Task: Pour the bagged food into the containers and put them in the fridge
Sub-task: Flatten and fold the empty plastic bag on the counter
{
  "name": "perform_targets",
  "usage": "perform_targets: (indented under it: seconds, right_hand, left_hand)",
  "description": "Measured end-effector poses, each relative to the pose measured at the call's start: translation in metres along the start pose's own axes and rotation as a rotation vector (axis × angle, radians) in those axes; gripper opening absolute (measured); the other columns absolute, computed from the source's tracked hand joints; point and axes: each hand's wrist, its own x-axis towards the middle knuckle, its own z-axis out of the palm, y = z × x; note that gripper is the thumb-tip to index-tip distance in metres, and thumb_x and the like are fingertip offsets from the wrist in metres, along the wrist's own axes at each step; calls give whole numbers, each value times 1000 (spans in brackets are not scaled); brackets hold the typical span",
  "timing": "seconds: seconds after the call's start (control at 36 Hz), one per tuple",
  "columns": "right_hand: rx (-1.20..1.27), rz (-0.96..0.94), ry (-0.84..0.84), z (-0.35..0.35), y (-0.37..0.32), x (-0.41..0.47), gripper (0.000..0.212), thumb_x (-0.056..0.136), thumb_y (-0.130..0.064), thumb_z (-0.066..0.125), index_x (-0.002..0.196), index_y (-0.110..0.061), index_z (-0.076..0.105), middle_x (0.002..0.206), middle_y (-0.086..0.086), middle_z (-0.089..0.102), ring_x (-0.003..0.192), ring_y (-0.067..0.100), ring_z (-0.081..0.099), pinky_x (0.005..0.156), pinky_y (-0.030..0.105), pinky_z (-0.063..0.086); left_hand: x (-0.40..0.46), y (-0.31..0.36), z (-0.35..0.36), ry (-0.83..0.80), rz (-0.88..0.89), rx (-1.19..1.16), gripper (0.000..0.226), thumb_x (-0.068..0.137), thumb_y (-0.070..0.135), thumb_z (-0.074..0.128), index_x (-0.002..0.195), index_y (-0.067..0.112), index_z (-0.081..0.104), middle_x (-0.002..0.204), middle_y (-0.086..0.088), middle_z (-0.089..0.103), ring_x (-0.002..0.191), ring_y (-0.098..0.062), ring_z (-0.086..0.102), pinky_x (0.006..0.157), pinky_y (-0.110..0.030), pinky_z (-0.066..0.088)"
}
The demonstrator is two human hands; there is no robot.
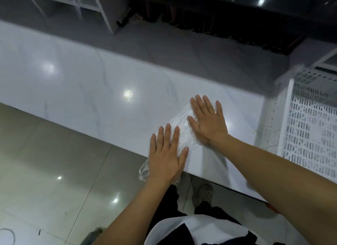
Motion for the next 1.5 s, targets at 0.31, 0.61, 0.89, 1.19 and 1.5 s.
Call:
perform_targets:
  seconds: [0.31, 0.61, 0.89, 1.19, 1.5]
  right_hand:
    - [20, 1, -120, -2, -2, -1, 68, 98, -60, -1, 155, -28, -20, 164, -4, -24, 149, 18, -26, 119, 53, -15]
    - [377, 113, 92, -36, -21, -72, 67, 99, -49, 42, 158, -32, 14, 167, -4, -1, 153, 19, -7, 122, 51, 2]
    - [424, 80, -185, -27, -40, -112, 67, 99, -48, 39, 158, -27, 15, 165, 5, 17, 151, 20, 11, 121, 41, 8]
    - [1040, 270, -22, -42, -17, -101, 63, 98, -32, 57, 154, -32, 29, 159, -9, 31, 144, 12, 31, 109, 22, 26]
    - [355, 26, -63, -54, -18, -103, 63, 99, -56, 35, 155, -30, 24, 163, -5, 23, 151, 20, 12, 120, 45, 5]
  left_hand:
    - [-8, -16, -34, -164, -41, -360, 72, 97, 68, 26, 159, 34, 11, 166, 9, -9, 152, -10, -14, 123, -34, -10]
    - [26, -11, -68, -46, -105, -335, 60, 92, 31, 63, 148, 25, 41, 148, -1, 47, 133, -25, 41, 103, -38, 41]
    - [62, 5, -75, -244, -175, -380, 82, 79, 41, 77, 146, 23, 34, 134, -5, 53, 102, -21, 57, 69, -26, 41]
    - [75, 20, -88, -166, -214, -1060, 71, 80, -1, 67, 130, 46, 49, 127, -2, 55, 107, -22, 61, 71, -28, 58]
    - [73, 30, -71, -80, -381, -1193, 95, 82, -1, 71, 151, 42, 21, 125, 2, 53, 104, -18, 61, 71, -25, 49]
